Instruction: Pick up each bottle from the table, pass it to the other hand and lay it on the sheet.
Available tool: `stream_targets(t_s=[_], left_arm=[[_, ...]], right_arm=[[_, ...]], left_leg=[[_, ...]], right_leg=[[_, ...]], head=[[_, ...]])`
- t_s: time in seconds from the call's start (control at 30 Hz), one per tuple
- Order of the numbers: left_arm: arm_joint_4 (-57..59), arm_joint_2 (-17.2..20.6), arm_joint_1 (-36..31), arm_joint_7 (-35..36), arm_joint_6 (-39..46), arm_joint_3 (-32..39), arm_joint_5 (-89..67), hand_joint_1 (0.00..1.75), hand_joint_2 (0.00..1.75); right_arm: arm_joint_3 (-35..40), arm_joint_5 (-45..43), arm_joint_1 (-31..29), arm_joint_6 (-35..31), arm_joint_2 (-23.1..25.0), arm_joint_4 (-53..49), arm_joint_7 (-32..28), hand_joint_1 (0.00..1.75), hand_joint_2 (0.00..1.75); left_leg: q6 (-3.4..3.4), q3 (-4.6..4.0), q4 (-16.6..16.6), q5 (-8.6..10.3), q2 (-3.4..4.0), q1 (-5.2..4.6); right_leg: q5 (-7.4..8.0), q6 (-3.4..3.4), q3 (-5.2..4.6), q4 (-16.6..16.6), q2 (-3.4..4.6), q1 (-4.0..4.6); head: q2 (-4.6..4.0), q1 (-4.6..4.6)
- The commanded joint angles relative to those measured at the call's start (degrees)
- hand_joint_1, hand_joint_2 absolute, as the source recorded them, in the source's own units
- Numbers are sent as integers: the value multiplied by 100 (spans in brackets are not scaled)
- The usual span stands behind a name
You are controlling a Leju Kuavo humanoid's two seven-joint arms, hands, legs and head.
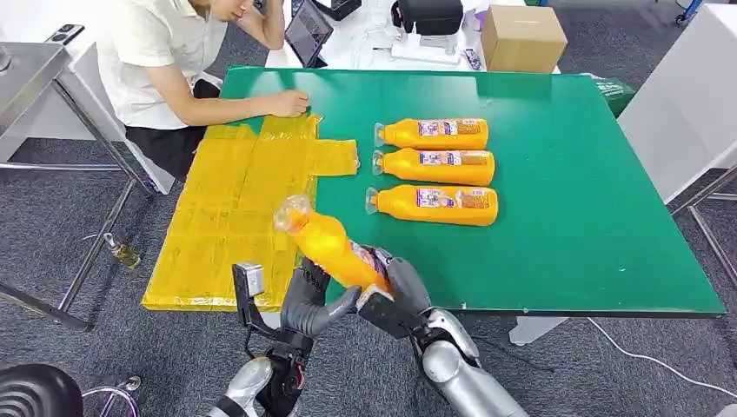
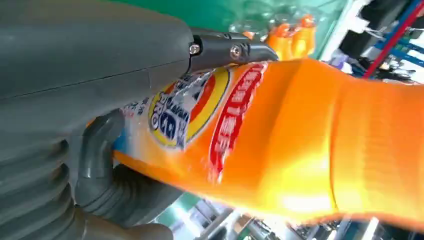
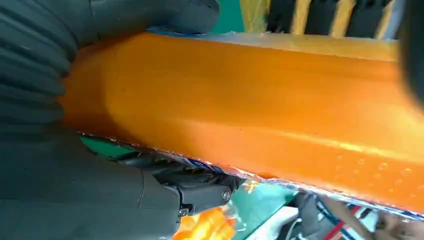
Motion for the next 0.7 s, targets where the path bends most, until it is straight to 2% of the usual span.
stream_targets(t_s=[0.03,0.13,0.23,0.3,0.33,0.47,0.53,0.57,0.6,0.63,0.7], left_arm=[[1102,-132,-697,101,81,83,599,0,175],[974,-217,-737,-190,155,126,622,0,175],[865,-223,-758,-63,225,90,684,0,175],[1132,-249,-855,141,220,137,931,0,175],[1272,-255,-907,129,168,146,1016,0,175],[1308,-285,-919,-136,-42,199,1158,0,175],[1220,-282,-905,-114,-48,187,1161,0,175],[1220,-282,-905,-114,-48,187,1161,0,175],[1073,-269,-836,-195,-16,201,1138,35,175],[892,-248,-779,-301,-11,191,1064,168,175],[604,-233,-674,-448,185,202,854,175,175]], right_arm=[[989,-44,132,-135,-246,-984,-93,175,175],[1133,-29,191,-155,-265,-1114,-106,175,175],[1217,16,207,-262,-284,-1174,-162,175,175],[1312,-21,181,-284,-271,-1233,-183,175,175],[1358,-38,151,-277,-264,-1220,-179,175,175],[1415,-138,129,-253,-231,-1104,-162,175,175],[1413,-155,135,-267,-227,-1067,-170,175,175],[1413,-155,135,-267,-227,-1067,-170,162,175],[1421,-168,135,-240,-240,-1030,-150,63,175],[1466,-46,114,-259,-278,-956,-97,0,175],[1426,18,178,-360,-243,-849,-96,0,175]], left_leg=[[10,34,-3,-12,-3,1],[9,21,0,-8,-10,3],[6,8,-1,-4,1,0],[11,35,-1,-15,1,3],[5,11,-2,-4,-5,0],[7,29,-3,-11,5,2],[5,11,-2,-5,2,1],[8,26,-2,-11,1,2],[6,18,-1,-9,2,4],[9,31,-2,-13,1,3],[7,19,-1,-10,6,3]], right_leg=[[-14,-21,37,-3,-15,7],[-11,-16,25,-2,-20,7],[-4,-9,9,-2,-5,3],[-15,-20,36,-3,-11,9],[-6,-12,13,-1,-13,4],[-10,-20,29,-3,-4,8],[-5,-13,12,-1,-3,4],[-11,-19,28,-2,-7,8],[-8,-16,19,-2,-5,8],[-13,-21,32,-3,-9,9],[-8,-15,20,-4,-3,7]], head=[[0,-2],[0,-2],[0,-2],[0,-2],[0,0],[0,-2],[0,-2],[0,-2],[0,-2],[0,-2],[0,2]])
